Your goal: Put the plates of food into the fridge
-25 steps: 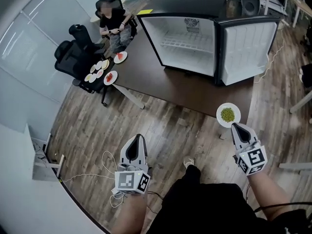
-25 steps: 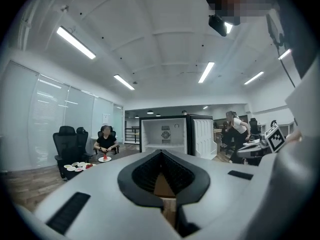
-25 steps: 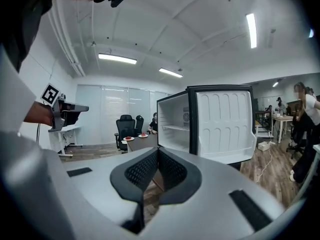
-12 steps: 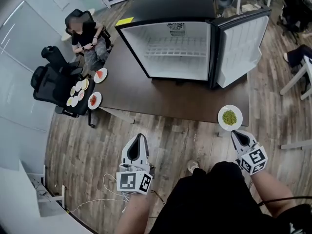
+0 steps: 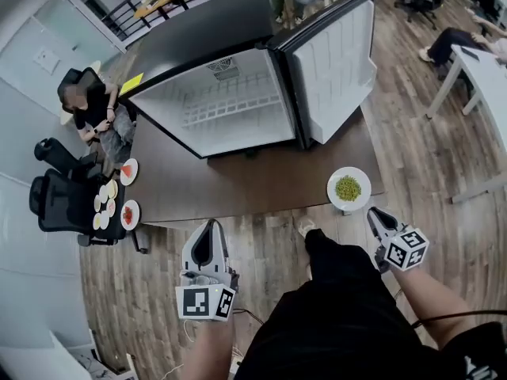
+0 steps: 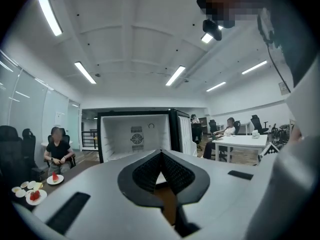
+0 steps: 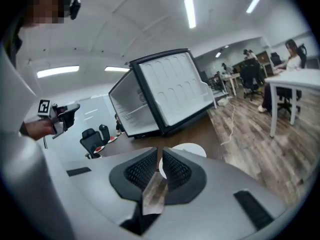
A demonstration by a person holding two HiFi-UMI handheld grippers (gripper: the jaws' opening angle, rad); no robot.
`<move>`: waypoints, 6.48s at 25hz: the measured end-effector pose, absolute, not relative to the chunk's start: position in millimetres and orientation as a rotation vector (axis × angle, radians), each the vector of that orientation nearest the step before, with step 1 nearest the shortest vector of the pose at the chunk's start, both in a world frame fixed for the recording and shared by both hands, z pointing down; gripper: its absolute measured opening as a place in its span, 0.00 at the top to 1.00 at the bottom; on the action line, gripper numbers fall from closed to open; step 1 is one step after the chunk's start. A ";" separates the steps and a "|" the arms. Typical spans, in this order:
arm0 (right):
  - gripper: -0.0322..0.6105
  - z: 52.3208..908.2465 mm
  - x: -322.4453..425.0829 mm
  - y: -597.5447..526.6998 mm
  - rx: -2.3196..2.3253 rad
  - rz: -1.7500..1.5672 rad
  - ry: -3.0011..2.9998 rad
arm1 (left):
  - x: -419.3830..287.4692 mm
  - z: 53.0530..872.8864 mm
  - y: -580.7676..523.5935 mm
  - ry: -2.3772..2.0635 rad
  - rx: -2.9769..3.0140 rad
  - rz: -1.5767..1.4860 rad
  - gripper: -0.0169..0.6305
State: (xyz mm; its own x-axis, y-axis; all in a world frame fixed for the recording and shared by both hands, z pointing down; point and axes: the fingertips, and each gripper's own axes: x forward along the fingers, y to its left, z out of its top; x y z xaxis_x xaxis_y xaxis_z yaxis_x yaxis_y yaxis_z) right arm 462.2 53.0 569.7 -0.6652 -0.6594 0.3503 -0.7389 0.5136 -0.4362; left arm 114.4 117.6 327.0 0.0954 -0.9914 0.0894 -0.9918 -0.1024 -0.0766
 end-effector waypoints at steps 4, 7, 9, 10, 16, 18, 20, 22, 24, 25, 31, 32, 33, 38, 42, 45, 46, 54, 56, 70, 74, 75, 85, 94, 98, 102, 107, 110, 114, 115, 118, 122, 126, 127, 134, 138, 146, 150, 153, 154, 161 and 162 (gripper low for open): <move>0.71 611.4 475.1 49.1 1.280 1.247 -2.526 | 117.4 335.1 101.4 -2.062 2.342 0.264 0.96; 0.63 640.7 479.5 41.3 1.339 1.529 -2.432 | 114.4 345.1 92.8 -2.043 2.330 0.299 0.96; 0.63 654.6 481.7 36.6 1.393 1.675 -2.367 | 111.7 352.0 89.0 -2.031 2.318 0.325 0.96; 0.63 660.8 481.6 34.7 1.416 1.740 -2.342 | 109.9 355.1 86.9 -2.027 2.310 0.339 0.96; 0.63 694.4 480.9 18.7 1.513 1.944 -2.299 | 115.0 362.2 75.4 -1.987 2.368 0.481 0.96; 0.63 687.1 471.4 7.9 1.474 2.025 -2.422 | 116.0 364.2 74.1 -1.976 2.379 0.505 0.96; 0.63 678.0 460.4 0.0 1.415 2.098 -2.550 | 115.7 365.1 73.7 -1.971 2.386 0.522 0.96; 0.63 695.7 467.6 5.5 1.492 2.052 -2.428 | 114.0 364.9 73.7 -1.969 2.390 0.526 0.96; 0.63 701.9 466.6 6.8 1.499 2.049 -2.395 | 110.2 364.3 73.8 -1.976 2.385 0.523 0.96; 0.63 698.2 462.8 4.8 1.474 2.073 -2.434 | 108.4 364.0 73.8 -1.981 2.381 0.519 0.96; 0.87 705.5 475.8 6.1 1.579 1.979 -2.354 | 102.2 366.9 76.2 -1.993 2.352 0.494 0.96; 0.87 699.1 471.3 2.4 1.545 2.012 -2.408 | 100.7 368.0 76.9 -1.995 2.347 0.491 0.96; 0.88 690.6 465.6 -1.6 1.502 2.059 -2.473 | 99.2 368.8 77.5 -1.998 2.342 0.486 0.96; 0.92 670.0 454.4 -8.4 1.409 2.122 -2.537 | 91.6 367.9 76.1 -2.023 2.314 0.455 0.96; 0.92 662.5 441.7 -8.6 1.337 2.152 -2.534 | 85.4 366.8 73.0 -2.040 2.300 0.429 0.96; 0.92 655.9 432.6 -8.8 1.291 2.190 -2.532 | 81.7 367.2 71.5 -2.052 2.286 0.411 0.96; 0.92 653.7 429.2 -9.1 1.274 2.193 -2.534 | 80.3 367.5 71.4 -2.056 2.281 0.407 0.96; 0.92 634.5 389.7 -14.6 1.116 2.255 -2.507 | 61.5 367.0 70.7 -2.100 2.241 0.370 0.96; 0.92 624.8 376.0 -18.2 1.072 2.263 -2.513 | 53.5 365.7 72.2 -2.118 2.224 0.356 0.96; 0.92 548.2 277.8 -61.6 0.752 2.237 -2.578 | -5.6 352.3 71.7 -2.243 2.109 0.276 0.96; 0.92 527.8 246.3 -71.2 0.663 2.248 -2.572 | -19.4 350.1 65.2 -2.267 2.090 0.263 0.96; 0.92 522.4 238.9 -74.5 0.644 2.252 -2.572 | -22.9 350.2 62.9 -2.272 2.085 0.259 0.96; 0.92 479.8 172.9 -105.8 0.506 2.255 -2.570 | -58.5 349.2 28.9 -2.288 2.046 0.234 0.96; 0.92 456.3 128.3 -142.1 0.492 2.251 -2.591 | -88.5 331.6 -3.0 -2.315 2.055 0.244 0.96; 0.92 445.1 115.6 -152.1 0.507 2.267 -2.574 | -93.1 327.2 -10.0 -2.318 2.038 0.249 0.96; 0.92 437.2 97.1 -164.6 0.512 2.272 -2.560 | -104.2 325.9 -19.0 -2.327 2.015 0.258 0.96; 0.92 429.4 77.5 -183.8 0.550 2.278 -2.536 | -114.2 320.7 -31.9 -2.341 1.993 0.263 0.96; 0.92 426.3 69.8 -193.6 0.566 2.261 -2.531 | -118.0 317.7 -37.5 -2.352 1.977 0.271 0.96; 0.92 423.3 57.5 -204.0 0.568 2.295 -2.509 | -125.8 317.3 -49.3 -2.374 1.955 0.281 0.96; 0.92 423.5 55.7 -205.4 0.571 2.299 -2.503 | -127.0 316.2 -52.3 -2.382 1.953 0.283 0.96; 0.92 426.6 49.9 -210.9 0.590 2.292 -2.488 | -132.5 312.9 -61.1 -2.403 1.952 0.292 0.96; 0.92 428.2 46.7 -215.9 0.624 2.313 -2.478 | -140.0 313.0 -63.2 -2.406 1.938 0.294 0.96; 0.92 424.6 41.2 -221.3 0.653 2.309 -2.500 | -147.9 315.0 -68.2 -2.392 1.963 0.290 0.96; 0.92 423.9 40.3 -222.5 0.668 2.308 -2.505 | -150.3 316.3 -70.4 -2.382 1.976 0.288 0.96; 0.92 427.0 34.1 -229.4 0.838 2.305 -2.516 | -176.4 317.6 -86.0 -2.318 2.082 0.259 0.96; 0.92 427.0 29.4 -232.1 0.927 2.294 -2.530 | -192.6 317.7 -97.0 -2.274 2.135 0.242 0.96; 0.92 425.2 15.0 -233.6 1.088 2.269 -2.536 | -212.1 313.6 -114.7 -2.175 2.254 0.212 0.96; 0.92 428.2 4.1 -232.7 1.166 2.275 -2.510 | -227.5 310.3 -122.4 -2.149 2.296 0.184 0.96; 0.92 432.0 -3.8 -232.3 1.226 2.279 -2.499 | -239.5 316.4 -128.2 -2.122 2.305 0.157 0.96; 0.92 433.5 -6.0 -232.4 1.248 2.280 -2.495 | -242.8 318.3 -129.8 -2.110 2.311 0.150 0.96; 0.91 443.4 -8.3 -236.0 1.408 2.331 -2.433 | -259.6 329.4 -135.4 -2.020 2.369 0.150 0.96; 0.91 444.4 -8.7 -237.0 1.423 2.331 -2.428 | -263.0 331.1 -136.4 -2.012 2.371 0.149 0.96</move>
